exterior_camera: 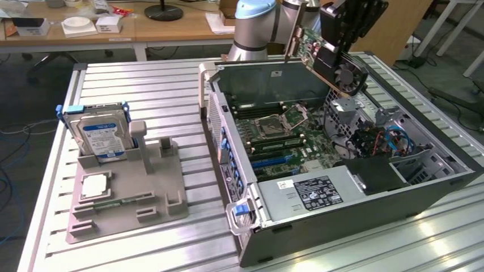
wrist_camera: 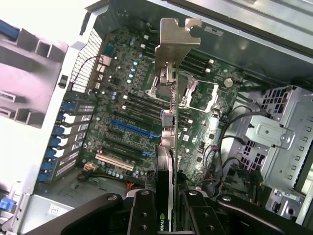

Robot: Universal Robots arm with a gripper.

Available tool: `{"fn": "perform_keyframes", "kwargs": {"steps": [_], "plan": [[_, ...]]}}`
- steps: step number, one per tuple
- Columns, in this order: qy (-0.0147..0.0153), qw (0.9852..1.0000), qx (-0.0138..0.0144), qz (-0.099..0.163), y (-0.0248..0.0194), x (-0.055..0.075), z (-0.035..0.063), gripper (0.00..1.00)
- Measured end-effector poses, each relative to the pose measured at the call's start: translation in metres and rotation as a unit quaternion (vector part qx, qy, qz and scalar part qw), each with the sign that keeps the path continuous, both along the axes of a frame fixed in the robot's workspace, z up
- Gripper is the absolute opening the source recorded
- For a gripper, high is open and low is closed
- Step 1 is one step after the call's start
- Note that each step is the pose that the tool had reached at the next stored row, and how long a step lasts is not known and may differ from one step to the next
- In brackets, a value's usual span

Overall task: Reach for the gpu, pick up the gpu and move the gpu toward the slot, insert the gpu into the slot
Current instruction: 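Insert the gpu into the slot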

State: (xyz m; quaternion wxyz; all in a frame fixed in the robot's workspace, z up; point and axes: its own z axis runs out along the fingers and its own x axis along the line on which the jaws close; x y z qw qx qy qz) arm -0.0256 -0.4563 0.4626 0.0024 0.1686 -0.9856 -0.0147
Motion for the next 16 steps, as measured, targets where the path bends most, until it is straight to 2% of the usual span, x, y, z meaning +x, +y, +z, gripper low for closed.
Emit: {"fn": "perform_keyframes", "kwargs": {"steps": [8,16], "plan": [[0.0,0.9994,0.0,0.035,0.0,0.0,-0.0001,0.26],[0.0,0.9978,0.0,0.067,-0.0001,0.0,0.0,0.26]]}}
